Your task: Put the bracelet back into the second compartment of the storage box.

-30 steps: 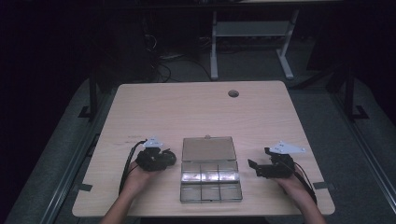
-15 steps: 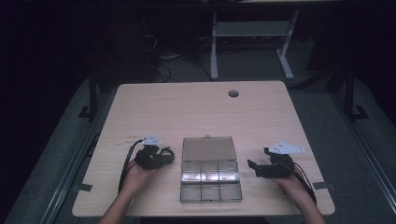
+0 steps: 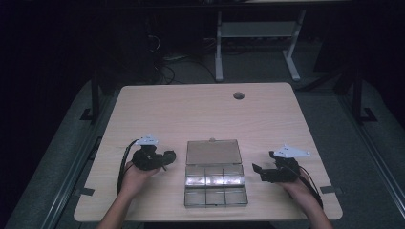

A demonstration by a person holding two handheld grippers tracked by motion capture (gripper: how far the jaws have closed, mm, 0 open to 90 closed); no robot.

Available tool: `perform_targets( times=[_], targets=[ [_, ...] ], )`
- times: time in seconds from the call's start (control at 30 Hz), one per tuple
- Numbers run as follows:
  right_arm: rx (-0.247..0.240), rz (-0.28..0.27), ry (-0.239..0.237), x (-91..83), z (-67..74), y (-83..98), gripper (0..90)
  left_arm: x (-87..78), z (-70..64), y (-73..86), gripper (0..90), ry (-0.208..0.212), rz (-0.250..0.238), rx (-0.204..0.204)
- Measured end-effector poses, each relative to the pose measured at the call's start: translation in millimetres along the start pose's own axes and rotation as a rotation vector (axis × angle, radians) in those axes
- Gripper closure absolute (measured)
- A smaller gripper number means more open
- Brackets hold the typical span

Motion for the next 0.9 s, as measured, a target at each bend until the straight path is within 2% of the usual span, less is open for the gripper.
perform_targets(
  times=[0.1,0.3,0.7,0.9],
  targets=[
    [-0.001,0.001,-0.002,0.6,0.6,0.0,13.6,-3.9,-0.2,-1.6,86.6,0.005,-0.012,-0.002],
    [0.0,0.007,0.0,2.5,-0.7,1.7,13.5,-14.4,-2.4,-7.8,86.6,0.039,-0.06,-0.019],
    [-0.011,0.005,0.009,6.8,-4.9,3.1,13.5,-27.8,-7.0,-16.8,86.6,0.075,-0.103,-0.009],
    [-0.006,0.001,0.009,7.2,-5.8,3.0,13.5,-34.1,-12.2,-23.6,86.6,0.117,-0.133,-0.02]
  ],
)
Point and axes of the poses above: each handheld gripper's, and its own axes: x roughly forward along the jaws, y roughly out of its underside, z roughly to its left, the point moved 5 cm from there along x, roughly forward along the jaws, and after that the axes turned 5 degrees about -y, right-handed, at the moved point
